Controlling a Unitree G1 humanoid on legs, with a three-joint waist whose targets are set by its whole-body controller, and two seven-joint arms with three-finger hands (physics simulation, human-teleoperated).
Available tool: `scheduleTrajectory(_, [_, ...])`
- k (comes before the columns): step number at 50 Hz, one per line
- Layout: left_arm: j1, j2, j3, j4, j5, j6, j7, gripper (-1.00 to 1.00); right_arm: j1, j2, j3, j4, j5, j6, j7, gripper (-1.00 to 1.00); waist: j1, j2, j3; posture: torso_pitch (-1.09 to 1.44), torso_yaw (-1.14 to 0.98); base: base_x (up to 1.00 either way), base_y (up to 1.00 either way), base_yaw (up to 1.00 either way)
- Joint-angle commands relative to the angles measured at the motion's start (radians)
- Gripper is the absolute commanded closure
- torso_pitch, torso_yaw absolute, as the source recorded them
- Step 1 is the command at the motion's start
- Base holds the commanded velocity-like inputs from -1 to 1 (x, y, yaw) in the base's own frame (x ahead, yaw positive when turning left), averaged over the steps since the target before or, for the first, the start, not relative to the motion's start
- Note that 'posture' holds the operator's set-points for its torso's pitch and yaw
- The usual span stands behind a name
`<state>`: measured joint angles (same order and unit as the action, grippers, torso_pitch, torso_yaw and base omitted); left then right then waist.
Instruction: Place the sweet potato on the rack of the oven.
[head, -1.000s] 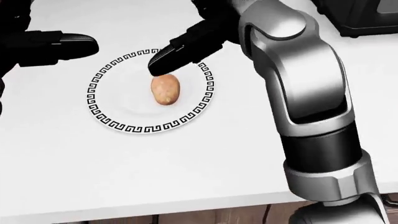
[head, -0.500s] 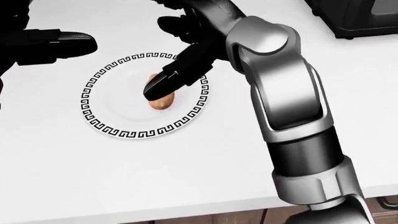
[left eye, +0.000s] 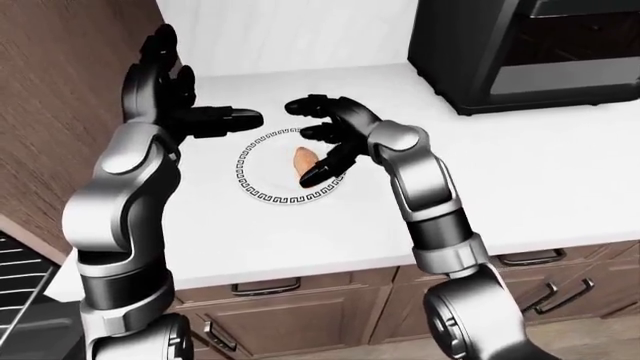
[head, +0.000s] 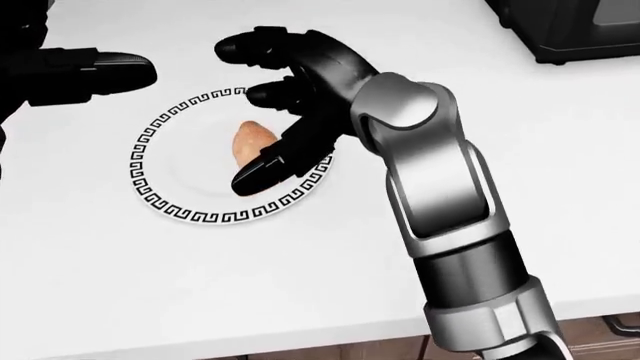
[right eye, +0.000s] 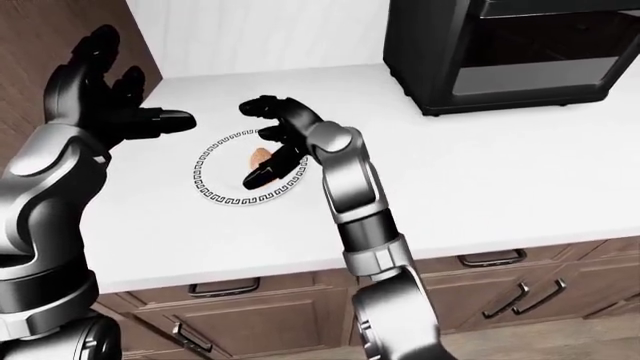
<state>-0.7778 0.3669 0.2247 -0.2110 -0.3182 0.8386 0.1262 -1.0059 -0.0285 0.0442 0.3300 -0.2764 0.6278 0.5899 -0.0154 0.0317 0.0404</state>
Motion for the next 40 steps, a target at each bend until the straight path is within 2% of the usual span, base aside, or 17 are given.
scheduleTrajectory(1, [-0.033,0.01,0.008,-0.031,0.002,-0.028,0.002,-1.0,-0.041,0.0,-0.012,-0.009,0.004,-0.057,-0.026,-0.62,0.0,0.005,-0.03,0.0,0.0,0.0,0.0,0.0])
scheduleTrajectory(17, [-0.034,0.009,0.008,-0.022,0.004,-0.034,-0.001,-1.0,-0.097,0.003,-0.02,0.152,0.026,-0.159,-0.082,-0.6,-0.001,0.007,-0.033,0.0,0.0,0.0,0.0,0.0])
scheduleTrajectory(40, [-0.031,0.007,0.007,-0.021,0.005,-0.037,0.0,-1.0,-0.122,0.004,-0.029,0.335,0.026,-0.287,-0.144,-0.65,0.001,0.007,-0.036,0.0,0.0,0.0,0.0,0.0])
